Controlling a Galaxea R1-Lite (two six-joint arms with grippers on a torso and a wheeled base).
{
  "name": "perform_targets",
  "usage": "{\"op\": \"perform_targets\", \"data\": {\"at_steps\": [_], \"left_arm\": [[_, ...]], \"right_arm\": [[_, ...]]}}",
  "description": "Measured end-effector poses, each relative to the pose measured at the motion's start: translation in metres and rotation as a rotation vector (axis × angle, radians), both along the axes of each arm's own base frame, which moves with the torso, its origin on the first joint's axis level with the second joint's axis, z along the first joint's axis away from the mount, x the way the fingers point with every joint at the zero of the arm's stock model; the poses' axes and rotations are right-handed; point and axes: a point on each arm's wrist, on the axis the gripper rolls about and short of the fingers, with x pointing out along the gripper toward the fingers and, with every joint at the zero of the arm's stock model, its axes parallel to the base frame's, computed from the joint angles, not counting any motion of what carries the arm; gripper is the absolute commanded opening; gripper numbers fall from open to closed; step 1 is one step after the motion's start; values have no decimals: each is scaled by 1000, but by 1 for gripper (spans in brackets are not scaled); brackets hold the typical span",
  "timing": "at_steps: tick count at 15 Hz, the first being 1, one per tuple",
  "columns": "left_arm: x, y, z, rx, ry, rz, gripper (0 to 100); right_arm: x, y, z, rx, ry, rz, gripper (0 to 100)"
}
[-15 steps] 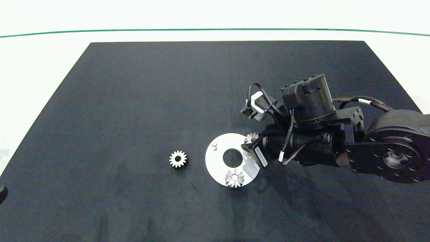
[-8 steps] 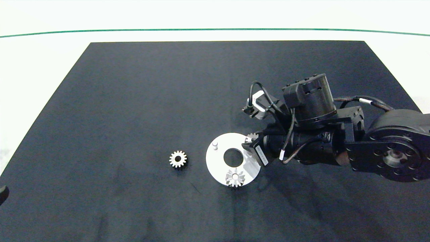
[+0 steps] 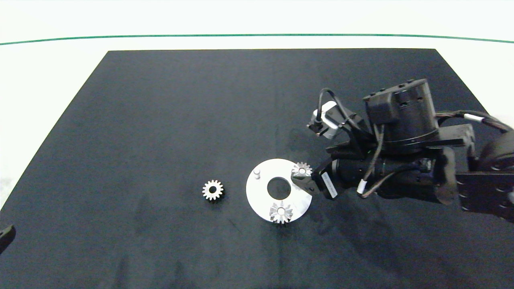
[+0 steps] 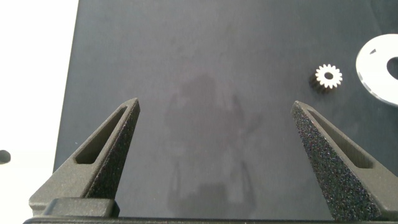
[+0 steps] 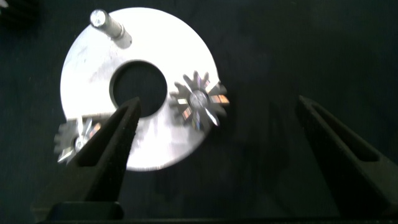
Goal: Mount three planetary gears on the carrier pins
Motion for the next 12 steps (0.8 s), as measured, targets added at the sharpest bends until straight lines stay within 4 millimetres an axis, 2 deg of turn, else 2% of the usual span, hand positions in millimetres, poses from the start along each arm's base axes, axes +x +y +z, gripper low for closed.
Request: {"op": "perform_targets", "data": {"at_steps": [2,5,9,12], "left_arm": [[5,-1,-10,16,42,-22,100],[18,-3,-16,52,101,-102,100],[62,-18,-16,100,142,-219,100],[101,-43,-24,138,191,-325,100]], "right_arm": [[-24,-23,17,24,-45,-30,100],[-74,-69,40,73,-112,-67,100],[-141,-130,50,121,-163,-135,100],[-169,-157,50,151,-210,-202,100]]}}
